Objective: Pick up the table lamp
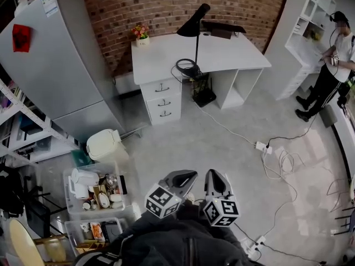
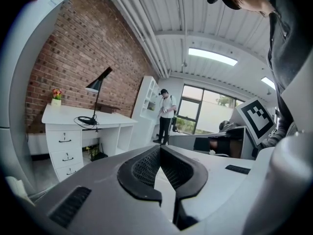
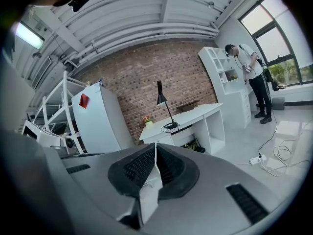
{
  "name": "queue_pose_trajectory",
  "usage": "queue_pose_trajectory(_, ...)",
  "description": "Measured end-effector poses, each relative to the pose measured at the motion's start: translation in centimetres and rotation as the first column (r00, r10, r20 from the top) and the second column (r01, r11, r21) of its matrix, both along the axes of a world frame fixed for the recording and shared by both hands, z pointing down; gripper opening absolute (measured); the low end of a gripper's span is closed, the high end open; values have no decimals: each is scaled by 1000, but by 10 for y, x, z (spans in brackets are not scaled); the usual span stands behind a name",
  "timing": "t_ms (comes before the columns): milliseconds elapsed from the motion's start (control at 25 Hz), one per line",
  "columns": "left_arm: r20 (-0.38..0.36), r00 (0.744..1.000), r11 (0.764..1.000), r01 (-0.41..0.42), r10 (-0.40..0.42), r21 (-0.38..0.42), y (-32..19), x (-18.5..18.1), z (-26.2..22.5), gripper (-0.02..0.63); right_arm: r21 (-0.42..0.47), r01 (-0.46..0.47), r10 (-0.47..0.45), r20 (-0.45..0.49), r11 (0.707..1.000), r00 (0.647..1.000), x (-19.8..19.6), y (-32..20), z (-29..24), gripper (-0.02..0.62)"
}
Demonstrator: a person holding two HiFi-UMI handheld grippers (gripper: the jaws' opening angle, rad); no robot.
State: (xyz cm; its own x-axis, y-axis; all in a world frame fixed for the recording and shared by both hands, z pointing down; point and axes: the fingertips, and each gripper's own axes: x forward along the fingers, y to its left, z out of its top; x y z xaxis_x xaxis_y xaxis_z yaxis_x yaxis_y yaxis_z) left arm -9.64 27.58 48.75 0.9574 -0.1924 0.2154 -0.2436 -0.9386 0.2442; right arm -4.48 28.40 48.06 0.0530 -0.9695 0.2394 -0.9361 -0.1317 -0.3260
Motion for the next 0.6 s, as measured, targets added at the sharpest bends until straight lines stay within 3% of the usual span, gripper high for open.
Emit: queue_pose_trajectory(600,8,1000,1000,10,-10,0,-52,75,10,8,3,19,-19,11,1000,1000,78,-58,9,12)
